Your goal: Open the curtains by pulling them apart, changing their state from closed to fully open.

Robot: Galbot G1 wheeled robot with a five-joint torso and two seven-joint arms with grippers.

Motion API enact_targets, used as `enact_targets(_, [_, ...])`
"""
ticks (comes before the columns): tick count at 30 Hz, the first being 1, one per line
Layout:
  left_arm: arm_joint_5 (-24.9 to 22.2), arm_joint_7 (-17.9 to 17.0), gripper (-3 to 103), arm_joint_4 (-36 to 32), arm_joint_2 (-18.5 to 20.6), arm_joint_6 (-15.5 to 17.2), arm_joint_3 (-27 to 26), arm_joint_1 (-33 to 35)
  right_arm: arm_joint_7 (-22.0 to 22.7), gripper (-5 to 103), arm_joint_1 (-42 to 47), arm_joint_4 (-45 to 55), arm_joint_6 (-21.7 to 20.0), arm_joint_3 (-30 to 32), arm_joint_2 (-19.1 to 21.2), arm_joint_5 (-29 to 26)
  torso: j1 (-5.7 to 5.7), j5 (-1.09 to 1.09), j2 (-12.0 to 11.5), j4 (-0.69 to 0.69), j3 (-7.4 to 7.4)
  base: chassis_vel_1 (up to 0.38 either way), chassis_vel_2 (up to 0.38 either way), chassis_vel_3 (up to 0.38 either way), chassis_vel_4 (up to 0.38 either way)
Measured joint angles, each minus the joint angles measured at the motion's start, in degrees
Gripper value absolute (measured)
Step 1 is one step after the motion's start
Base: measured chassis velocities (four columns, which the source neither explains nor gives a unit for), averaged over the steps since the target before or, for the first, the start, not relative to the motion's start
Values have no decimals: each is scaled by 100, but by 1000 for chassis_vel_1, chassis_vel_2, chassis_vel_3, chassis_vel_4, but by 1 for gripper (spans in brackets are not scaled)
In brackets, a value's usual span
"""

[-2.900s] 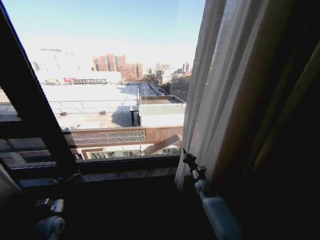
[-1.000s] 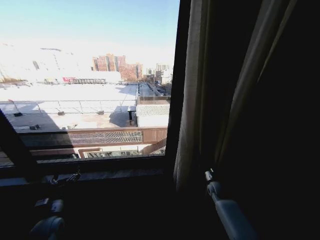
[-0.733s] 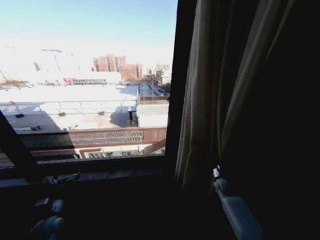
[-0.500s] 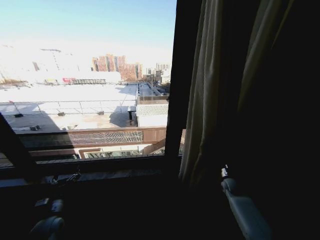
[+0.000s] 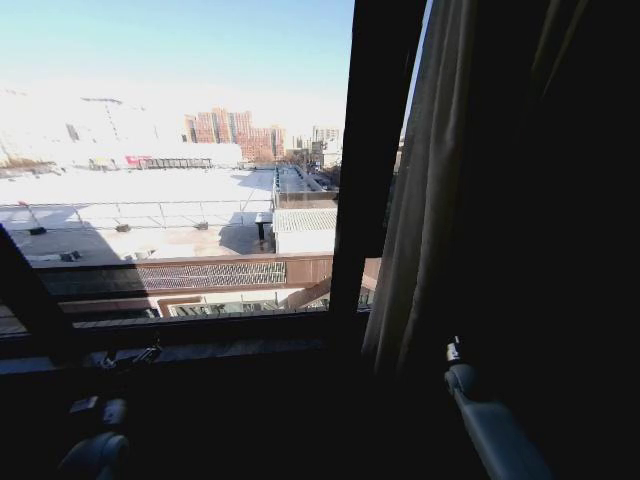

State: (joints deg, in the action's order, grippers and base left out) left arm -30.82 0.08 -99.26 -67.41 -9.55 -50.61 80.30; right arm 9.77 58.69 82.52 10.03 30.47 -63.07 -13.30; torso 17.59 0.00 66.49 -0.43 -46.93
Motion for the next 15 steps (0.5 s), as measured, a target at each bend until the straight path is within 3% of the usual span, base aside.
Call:
enact_targets(4, [0, 0, 100, 0, 0, 0, 0, 0, -537, 13, 481, 711, 33, -93, -21, -350, 0, -1, 0, 0, 0, 0, 0, 0, 0])
enact_targets(5, [0, 0, 100, 0, 0, 0, 0, 0, -537, 13, 481, 711, 33, -93, -21, -350, 0, -1, 0, 0, 0, 0, 0, 0, 0])
enact_targets(9, [0, 0, 100, 0, 0, 0, 0, 0, -704, 34, 979, 1305, 90, -122, -68, -465, 0, -1, 0, -1, 0, 0, 0, 0, 0])
enact_targets(15, [0, 0, 100, 0, 0, 0, 0, 0, -686, 50, 1422, 1712, 91, -67, -154, -397, 0, -1, 0, 0, 0, 0, 0, 0, 0])
